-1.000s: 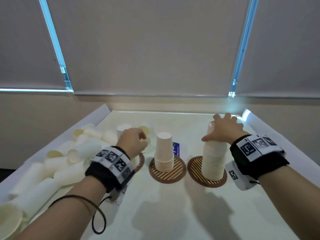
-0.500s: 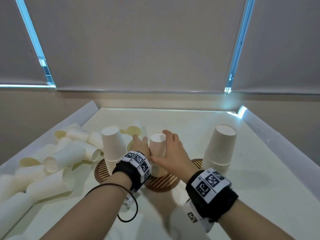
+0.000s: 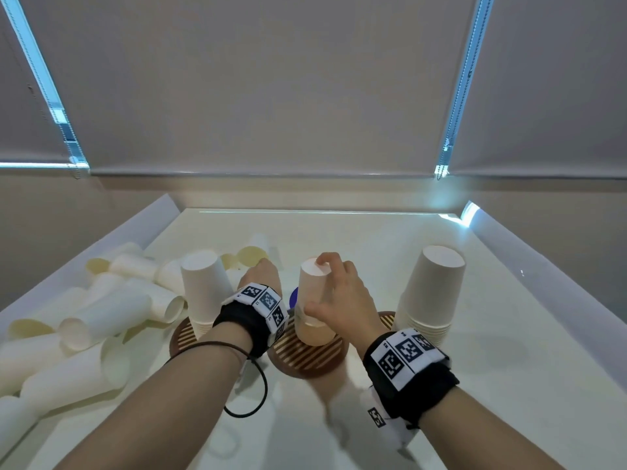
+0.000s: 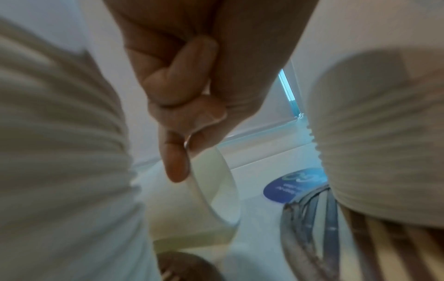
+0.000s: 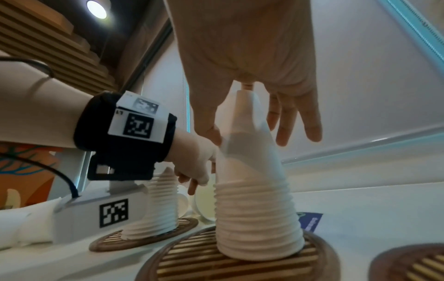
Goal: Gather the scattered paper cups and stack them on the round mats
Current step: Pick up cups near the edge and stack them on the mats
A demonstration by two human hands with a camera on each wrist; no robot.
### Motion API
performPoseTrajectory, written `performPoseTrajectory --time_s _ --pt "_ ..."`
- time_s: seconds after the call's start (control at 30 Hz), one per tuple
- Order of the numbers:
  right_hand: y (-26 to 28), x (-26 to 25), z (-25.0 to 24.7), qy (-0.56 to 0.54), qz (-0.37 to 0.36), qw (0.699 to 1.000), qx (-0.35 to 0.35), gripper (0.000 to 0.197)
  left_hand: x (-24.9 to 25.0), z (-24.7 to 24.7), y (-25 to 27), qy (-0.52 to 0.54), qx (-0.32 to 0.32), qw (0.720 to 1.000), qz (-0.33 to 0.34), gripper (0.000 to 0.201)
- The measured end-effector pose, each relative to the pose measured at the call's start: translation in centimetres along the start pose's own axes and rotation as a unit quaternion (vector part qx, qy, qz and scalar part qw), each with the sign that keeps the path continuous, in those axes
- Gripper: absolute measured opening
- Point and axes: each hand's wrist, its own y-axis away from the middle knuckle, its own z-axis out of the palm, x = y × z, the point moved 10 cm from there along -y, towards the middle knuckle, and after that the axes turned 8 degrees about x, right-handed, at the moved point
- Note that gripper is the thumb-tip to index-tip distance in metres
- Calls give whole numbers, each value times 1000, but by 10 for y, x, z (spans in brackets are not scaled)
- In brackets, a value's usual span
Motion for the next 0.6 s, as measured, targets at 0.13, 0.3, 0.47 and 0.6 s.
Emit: performPoseTrajectory --time_s 0.13,0.3,0.47,0.6 --pt "0 -8 -2 15 -35 999 -10 69 20 -47 5 9 70 997 33 29" --pt "-4 -49 -37 -88 -102 989 65 89 35 -136 20 88 175 979 60 32" --pt "-5 -92 -60 -146 -131 977 87 89 28 -168 46 297 88 947 83 19" --pt "9 -107 -50 -171 -106 978 55 85 -17 -169 59 347 22 937 36 22"
